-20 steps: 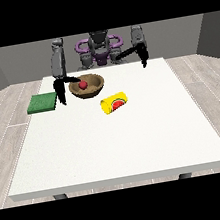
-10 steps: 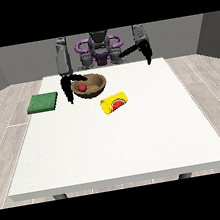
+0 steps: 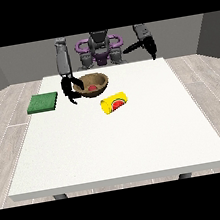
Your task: Pick the cup and pour the ball into the bowl, then pick the bowl and place it on the pad
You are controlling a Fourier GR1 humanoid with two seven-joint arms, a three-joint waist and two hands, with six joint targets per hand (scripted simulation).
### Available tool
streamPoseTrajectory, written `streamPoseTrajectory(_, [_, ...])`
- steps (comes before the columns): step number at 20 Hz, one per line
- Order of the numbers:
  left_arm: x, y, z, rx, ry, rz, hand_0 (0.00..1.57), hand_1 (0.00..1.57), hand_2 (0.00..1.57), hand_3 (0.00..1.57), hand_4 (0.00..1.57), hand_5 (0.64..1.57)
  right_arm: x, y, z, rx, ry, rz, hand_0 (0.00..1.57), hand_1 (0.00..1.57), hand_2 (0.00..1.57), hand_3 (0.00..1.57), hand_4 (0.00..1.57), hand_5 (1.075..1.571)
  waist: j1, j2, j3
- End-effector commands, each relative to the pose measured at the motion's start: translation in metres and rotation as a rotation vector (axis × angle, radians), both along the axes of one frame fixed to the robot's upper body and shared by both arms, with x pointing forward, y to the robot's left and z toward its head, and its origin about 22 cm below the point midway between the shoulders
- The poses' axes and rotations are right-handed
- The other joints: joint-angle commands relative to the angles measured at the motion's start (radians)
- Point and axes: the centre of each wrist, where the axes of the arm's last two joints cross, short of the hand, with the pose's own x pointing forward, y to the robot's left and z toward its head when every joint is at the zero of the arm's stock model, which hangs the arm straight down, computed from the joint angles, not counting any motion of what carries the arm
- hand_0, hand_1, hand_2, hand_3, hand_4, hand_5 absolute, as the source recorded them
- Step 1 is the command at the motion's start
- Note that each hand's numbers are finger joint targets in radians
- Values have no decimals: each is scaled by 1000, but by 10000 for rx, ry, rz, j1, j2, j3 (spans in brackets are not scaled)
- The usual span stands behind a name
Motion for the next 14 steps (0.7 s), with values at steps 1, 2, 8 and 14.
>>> streamPoseTrajectory(1, [0,7,-2,-200,331,240,0,0,0,0,0,1569,-20,-3,-24,-466,2489,-78,1571,1571,1571,1571,1042,1549,-43,-47,256])
streamPoseTrajectory(2, [-2,-6,-7,-176,615,159,0,0,0,0,0,1569,-3,0,-8,-689,2321,-222,1571,1571,1571,1571,1034,1551,-12,-108,259])
streamPoseTrajectory(8, [-23,41,-47,-271,1435,790,0,0,0,0,0,1570,3,-4,2,-1198,3355,-283,1571,1571,1571,1571,1020,1552,-420,-1321,262])
streamPoseTrajectory(14, [-8,82,-33,-324,1599,1561,0,0,0,0,0,1570,41,-13,61,-847,3302,637,1571,1571,1571,1571,1048,1553,-1439,-1452,263])
